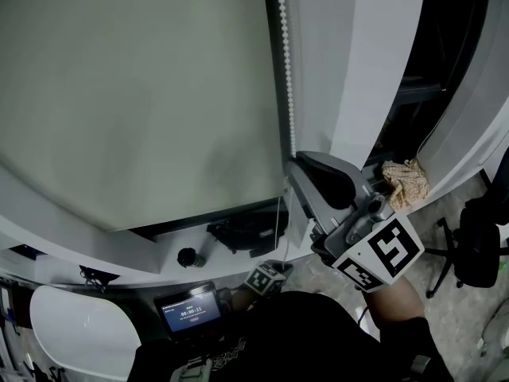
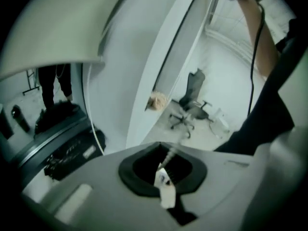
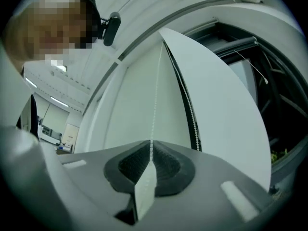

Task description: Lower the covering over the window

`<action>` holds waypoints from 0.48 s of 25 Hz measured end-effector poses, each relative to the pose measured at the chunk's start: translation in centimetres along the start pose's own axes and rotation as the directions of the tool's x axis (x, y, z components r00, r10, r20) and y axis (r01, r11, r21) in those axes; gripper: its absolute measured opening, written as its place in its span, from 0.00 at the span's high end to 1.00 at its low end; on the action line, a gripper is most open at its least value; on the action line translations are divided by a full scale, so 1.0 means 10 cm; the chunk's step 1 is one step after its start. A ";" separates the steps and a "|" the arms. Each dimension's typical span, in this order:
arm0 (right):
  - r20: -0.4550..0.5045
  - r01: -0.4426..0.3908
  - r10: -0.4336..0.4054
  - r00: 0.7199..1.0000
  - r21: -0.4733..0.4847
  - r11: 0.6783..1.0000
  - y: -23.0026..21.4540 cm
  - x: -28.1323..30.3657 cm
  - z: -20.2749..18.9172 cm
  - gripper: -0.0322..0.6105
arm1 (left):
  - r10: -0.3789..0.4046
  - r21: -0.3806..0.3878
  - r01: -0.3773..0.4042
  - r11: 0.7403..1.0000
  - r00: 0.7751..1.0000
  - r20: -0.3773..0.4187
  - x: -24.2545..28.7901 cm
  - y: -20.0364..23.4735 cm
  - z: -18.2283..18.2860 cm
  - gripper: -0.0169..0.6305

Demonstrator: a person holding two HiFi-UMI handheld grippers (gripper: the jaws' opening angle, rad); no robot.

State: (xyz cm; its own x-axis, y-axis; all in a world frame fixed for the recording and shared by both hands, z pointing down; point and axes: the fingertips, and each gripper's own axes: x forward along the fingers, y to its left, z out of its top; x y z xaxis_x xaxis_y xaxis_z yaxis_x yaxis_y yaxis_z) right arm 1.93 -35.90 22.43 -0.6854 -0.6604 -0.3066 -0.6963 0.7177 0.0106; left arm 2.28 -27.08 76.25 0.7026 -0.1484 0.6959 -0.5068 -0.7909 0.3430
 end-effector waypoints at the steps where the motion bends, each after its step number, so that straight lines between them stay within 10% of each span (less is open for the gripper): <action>1: -0.014 0.002 -0.002 1.000 -0.034 0.999 0.01 0.00 0.00 0.92 | -0.011 0.046 0.014 0.999 0.998 -0.069 0.06 -0.04 -0.19 0.98; 4: -0.044 0.009 -0.014 0.999 -0.113 0.994 0.04 -0.04 -0.02 0.93 | 0.000 0.163 0.013 0.987 0.997 -0.076 0.05 -0.08 -0.41 0.98; 8: -0.045 0.034 -0.040 0.998 -0.133 0.991 -0.10 -0.08 -0.05 0.93 | 0.009 0.075 -0.018 0.997 0.993 0.120 -0.13 0.05 -0.07 0.98; 12: -0.159 0.073 -0.093 0.983 -0.125 0.989 -0.27 -0.24 -0.55 0.93 | -0.008 -0.041 0.023 0.999 0.943 0.332 -0.59 0.22 0.24 0.97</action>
State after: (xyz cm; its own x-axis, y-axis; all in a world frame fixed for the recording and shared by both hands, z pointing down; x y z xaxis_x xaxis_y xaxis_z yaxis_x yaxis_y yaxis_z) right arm 4.29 -37.48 28.37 -0.6428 -0.7511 -0.1506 -0.7659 0.6340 0.1068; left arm -1.83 -29.35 71.39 0.8324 -0.3310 0.4444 -0.5110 -0.7688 0.3846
